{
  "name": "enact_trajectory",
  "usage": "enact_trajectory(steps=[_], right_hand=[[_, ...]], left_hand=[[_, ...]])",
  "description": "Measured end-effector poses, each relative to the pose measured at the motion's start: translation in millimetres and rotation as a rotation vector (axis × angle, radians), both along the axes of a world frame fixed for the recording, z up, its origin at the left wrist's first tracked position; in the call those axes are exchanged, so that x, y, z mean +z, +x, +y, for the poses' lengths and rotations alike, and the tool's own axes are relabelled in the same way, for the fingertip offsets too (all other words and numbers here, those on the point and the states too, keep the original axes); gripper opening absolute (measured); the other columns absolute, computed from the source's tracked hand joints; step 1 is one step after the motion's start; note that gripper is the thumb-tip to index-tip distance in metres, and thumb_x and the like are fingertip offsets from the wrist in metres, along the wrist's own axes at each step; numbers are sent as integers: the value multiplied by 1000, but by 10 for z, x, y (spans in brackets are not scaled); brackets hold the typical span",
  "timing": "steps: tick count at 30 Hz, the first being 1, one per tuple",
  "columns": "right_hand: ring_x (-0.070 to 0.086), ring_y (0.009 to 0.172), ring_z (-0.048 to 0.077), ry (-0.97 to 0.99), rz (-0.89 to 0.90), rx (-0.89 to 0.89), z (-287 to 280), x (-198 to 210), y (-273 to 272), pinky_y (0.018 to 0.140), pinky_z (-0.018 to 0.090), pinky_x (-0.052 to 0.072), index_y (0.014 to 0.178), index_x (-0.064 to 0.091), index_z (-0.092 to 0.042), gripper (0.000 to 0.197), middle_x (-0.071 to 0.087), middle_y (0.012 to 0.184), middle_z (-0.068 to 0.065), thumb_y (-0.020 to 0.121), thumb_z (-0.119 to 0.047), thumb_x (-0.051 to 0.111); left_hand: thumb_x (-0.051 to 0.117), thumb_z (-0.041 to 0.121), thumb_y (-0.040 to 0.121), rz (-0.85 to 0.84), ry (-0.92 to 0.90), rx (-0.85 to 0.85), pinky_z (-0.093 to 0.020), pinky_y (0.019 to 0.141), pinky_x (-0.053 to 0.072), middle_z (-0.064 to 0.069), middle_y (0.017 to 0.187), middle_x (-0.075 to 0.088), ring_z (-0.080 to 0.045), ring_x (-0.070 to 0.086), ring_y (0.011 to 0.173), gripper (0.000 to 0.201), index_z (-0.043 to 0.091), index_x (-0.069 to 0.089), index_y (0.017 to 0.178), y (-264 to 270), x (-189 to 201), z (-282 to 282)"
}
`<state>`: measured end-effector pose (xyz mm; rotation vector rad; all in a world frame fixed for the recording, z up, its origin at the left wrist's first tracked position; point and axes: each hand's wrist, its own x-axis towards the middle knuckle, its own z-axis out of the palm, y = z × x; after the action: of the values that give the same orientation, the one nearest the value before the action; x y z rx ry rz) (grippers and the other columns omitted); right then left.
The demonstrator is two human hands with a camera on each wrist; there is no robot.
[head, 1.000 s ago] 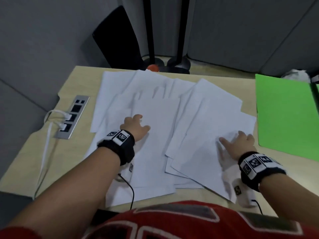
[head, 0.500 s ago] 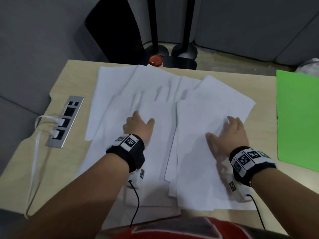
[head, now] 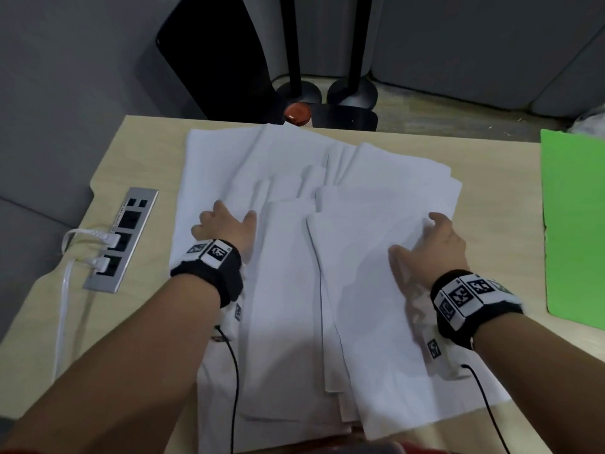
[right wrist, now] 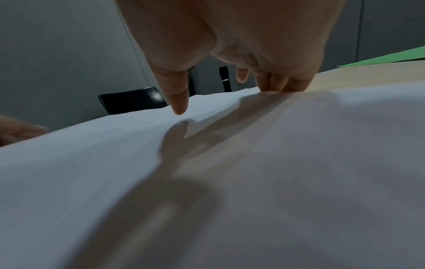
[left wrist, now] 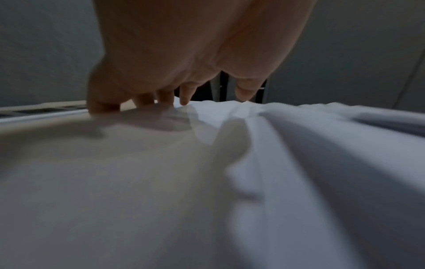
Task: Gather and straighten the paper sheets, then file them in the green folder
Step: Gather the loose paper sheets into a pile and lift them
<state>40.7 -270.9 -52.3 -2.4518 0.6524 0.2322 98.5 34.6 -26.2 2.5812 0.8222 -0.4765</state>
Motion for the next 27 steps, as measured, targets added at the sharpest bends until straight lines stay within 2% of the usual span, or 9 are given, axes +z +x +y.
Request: enact_trajectory(steps=[3, 6, 11, 13, 17, 19, 21, 24, 27], right_hand=[[29, 137, 31, 99, -35, 31, 67, 24, -11, 110, 42, 30, 142, 24, -15, 88, 35, 147, 12, 72, -35, 74], [29, 135, 35, -19, -13, -80, 138, 23, -71, 106, 42, 29, 141, 25, -12, 86, 30, 148, 14, 74, -37, 73], [35, 129, 39, 26, -41, -233, 162, 57, -176, 104, 45, 33, 141, 24, -10, 86, 36, 142, 19, 74, -35, 72], [43, 126, 37, 166, -53, -277, 141, 99, -170, 101, 42, 37, 142, 22, -9, 86, 38, 141, 19, 75, -31, 72], [53, 117, 33, 203, 55, -253, 144, 173, -174, 87, 34, 42, 138, 32, -4, 78, 51, 133, 16, 77, -34, 69], [58, 101, 32, 173, 124, -191, 129, 170, -185, 74, 29, 41, 127, 47, -3, 63, 61, 118, 15, 77, -36, 67], [58, 82, 29, 177, 192, -153, 106, 163, -220, 60, 27, 40, 113, 57, -4, 53, 66, 101, 12, 73, -39, 66], [62, 69, 24, 247, 272, -96, 97, 179, -285, 50, 24, 41, 95, 63, -6, 35, 67, 81, 7, 73, -32, 68], [64, 70, 26, 307, 285, -43, 117, 220, -325, 61, 28, 47, 88, 65, -7, 21, 68, 77, 7, 78, -26, 67]], left_hand=[[42, 56, 91, -9, -96, -58, -50, 105, 32, -16, 151, 30, -42, 32, 133, 78, 15, 16, 151, -123, 11, -209], [48, 54, 90, -3, -278, -140, -43, 108, 34, -13, 152, 32, -36, 37, 135, 80, 17, 14, 152, -272, 5, -294], [63, 36, 86, -40, -521, -177, -31, 80, 46, 1, 114, 60, -21, 59, 98, 62, 21, 34, 139, -402, 45, -284], [68, 35, 81, -14, -556, -189, -31, 82, 48, 1, 108, 61, -21, 61, 96, 57, 21, 41, 129, -468, 28, -284], [69, 70, 61, 72, -770, -172, -44, 102, 46, 1, 115, 68, -20, 65, 108, 79, 22, 53, 122, -647, -55, -317], [51, 91, 55, 80, -805, -129, -41, 110, 38, 6, 132, 61, -16, 56, 122, 106, 23, 47, 135, -682, -102, -306], [36, 97, 55, 97, -772, -133, -37, 116, 29, 9, 147, 46, -14, 43, 136, 117, 23, 35, 146, -692, -56, -315], [41, 69, 86, 82, -703, -140, -29, 108, 32, 11, 138, 46, -18, 45, 131, 77, 17, 34, 144, -699, -6, -317], [59, 41, 90, -35, -595, -181, -28, 91, 42, 4, 119, 58, -18, 56, 105, 50, 14, 44, 129, -614, 10, -279]])
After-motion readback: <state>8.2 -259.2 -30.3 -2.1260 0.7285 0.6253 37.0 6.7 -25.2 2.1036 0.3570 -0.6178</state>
